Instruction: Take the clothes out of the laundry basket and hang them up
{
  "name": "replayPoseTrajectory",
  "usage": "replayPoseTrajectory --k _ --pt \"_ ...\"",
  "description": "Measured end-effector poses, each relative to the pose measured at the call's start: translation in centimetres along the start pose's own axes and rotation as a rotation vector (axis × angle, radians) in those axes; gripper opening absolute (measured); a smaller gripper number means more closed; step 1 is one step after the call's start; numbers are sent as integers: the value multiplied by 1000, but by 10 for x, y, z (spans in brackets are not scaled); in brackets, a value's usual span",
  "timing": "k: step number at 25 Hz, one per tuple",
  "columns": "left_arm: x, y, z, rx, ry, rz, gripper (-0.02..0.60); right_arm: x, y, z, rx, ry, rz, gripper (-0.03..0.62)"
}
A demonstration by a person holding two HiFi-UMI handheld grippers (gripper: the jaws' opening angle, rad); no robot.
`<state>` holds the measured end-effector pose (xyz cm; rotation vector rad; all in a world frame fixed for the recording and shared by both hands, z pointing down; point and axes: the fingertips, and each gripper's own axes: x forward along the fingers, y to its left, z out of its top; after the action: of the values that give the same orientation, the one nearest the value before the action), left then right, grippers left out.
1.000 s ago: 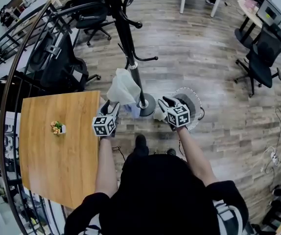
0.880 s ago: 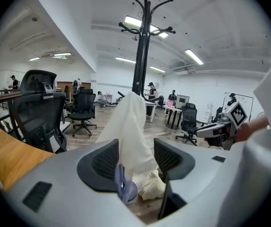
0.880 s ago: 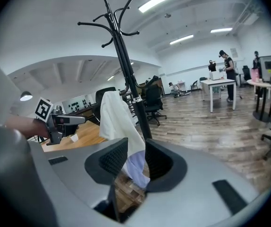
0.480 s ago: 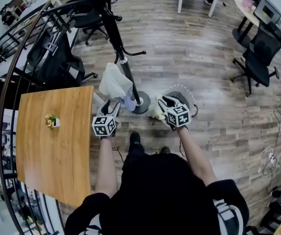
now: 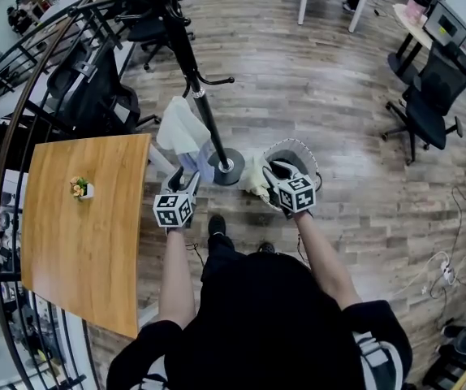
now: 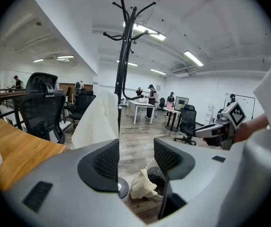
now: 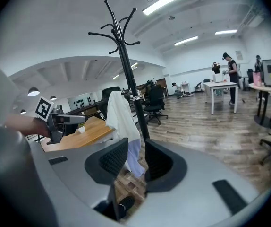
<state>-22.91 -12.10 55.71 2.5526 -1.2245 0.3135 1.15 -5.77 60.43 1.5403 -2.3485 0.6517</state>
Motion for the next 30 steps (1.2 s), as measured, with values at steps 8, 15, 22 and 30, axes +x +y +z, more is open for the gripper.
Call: replayPoseTrajectory --k 8,15,22,30 --pt "-12 -35 -25 9 67 -38 244 -27 -3 -29 32 10 -12 127" --pt "0 -59 -47 8 115 -93 244 -41 -8 -73 101 52 -40 127" --pt "27 -78 -64 4 175 -165 244 -44 -23 -98 159 89 -84 128" --pt "74 -90 -86 13 263 -274 244 -29 -43 -117 229 128 -147 129"
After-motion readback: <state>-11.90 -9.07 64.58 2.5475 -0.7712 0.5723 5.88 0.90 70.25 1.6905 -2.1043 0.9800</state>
